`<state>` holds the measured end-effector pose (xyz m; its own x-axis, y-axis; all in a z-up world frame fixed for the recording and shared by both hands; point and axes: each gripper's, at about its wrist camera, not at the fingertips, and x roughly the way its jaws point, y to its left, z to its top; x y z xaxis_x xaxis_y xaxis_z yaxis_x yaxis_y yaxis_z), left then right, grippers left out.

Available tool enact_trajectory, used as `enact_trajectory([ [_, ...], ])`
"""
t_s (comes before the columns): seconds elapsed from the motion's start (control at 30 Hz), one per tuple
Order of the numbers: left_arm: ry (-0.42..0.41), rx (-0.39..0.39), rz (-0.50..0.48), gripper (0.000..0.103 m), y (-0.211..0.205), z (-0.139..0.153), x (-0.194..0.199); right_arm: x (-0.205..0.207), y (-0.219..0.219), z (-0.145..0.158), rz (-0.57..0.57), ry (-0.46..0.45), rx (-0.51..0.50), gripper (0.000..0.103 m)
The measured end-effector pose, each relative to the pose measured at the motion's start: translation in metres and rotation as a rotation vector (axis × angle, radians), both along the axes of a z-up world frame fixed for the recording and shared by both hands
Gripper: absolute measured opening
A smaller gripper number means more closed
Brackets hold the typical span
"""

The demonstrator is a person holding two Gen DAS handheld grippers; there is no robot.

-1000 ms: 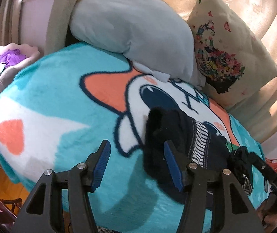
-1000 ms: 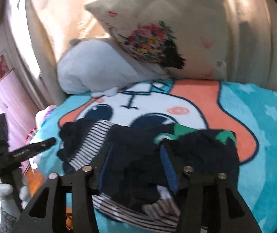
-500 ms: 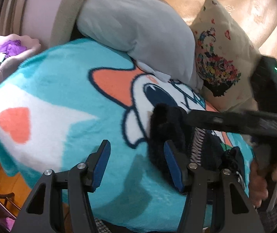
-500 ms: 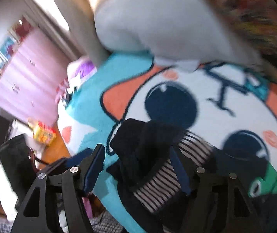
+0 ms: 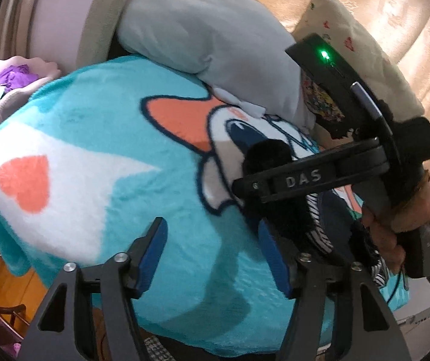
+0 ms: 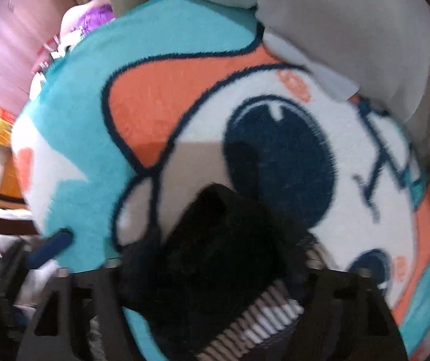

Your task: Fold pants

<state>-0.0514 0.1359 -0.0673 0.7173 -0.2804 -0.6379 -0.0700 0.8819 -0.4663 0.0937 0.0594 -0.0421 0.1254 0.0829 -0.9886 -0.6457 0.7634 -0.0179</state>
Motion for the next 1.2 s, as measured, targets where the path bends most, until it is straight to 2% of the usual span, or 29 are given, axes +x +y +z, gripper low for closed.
enact_trajectory([
  [0.1, -0.004, -0.020, -0.030, 0.065, -0.009, -0.001, 0.002, -0.003, -0.006, 0.007, -0.003, -0.041, 0.027, 0.046],
  [0.2, -0.013, -0.012, -0.056, 0.065, -0.022, -0.002, 0.003, -0.011, -0.018, 0.017, -0.009, -0.076, 0.063, 0.036],
  [0.33, -0.061, 0.026, -0.098, 0.073, -0.044, -0.003, 0.003, -0.017, -0.036, 0.033, -0.033, -0.111, 0.139, 0.035],
  [0.5, -0.093, 0.136, -0.153, 0.073, -0.080, -0.005, 0.012, -0.025, -0.065, 0.056, -0.080, -0.149, 0.248, 0.035],
  [0.53, -0.094, 0.150, -0.166, 0.072, -0.086, -0.004, 0.015, -0.028, -0.072, 0.062, -0.090, -0.158, 0.272, 0.035],
  [0.57, -0.094, 0.153, -0.179, 0.060, -0.090, -0.004, 0.017, -0.031, -0.080, 0.068, -0.101, -0.167, 0.296, 0.035],
  [0.6, -0.088, 0.148, -0.205, 0.037, -0.097, -0.002, 0.021, -0.033, -0.087, 0.074, -0.117, -0.175, 0.321, 0.035],
  [0.67, -0.075, 0.133, -0.268, 0.020, -0.109, 0.008, 0.026, -0.039, -0.105, 0.082, -0.144, -0.180, 0.366, 0.035],
  [0.8, -0.131, 0.167, -0.326, 0.020, -0.137, 0.037, 0.016, -0.053, -0.142, 0.097, -0.191, -0.219, 0.444, 0.034],
  [0.97, -0.177, 0.198, -0.454, 0.020, -0.189, 0.065, 0.003, -0.068, -0.216, 0.111, -0.303, -0.257, 0.572, 0.034],
  [1.1, -0.159, 0.190, -0.551, 0.020, -0.227, 0.068, 0.001, -0.079, -0.266, 0.107, -0.396, -0.283, 0.600, 0.035],
  [1.2, -0.131, 0.183, -0.607, 0.021, -0.249, 0.062, 0.000, -0.084, -0.303, 0.090, -0.486, -0.293, 0.594, 0.037],
])
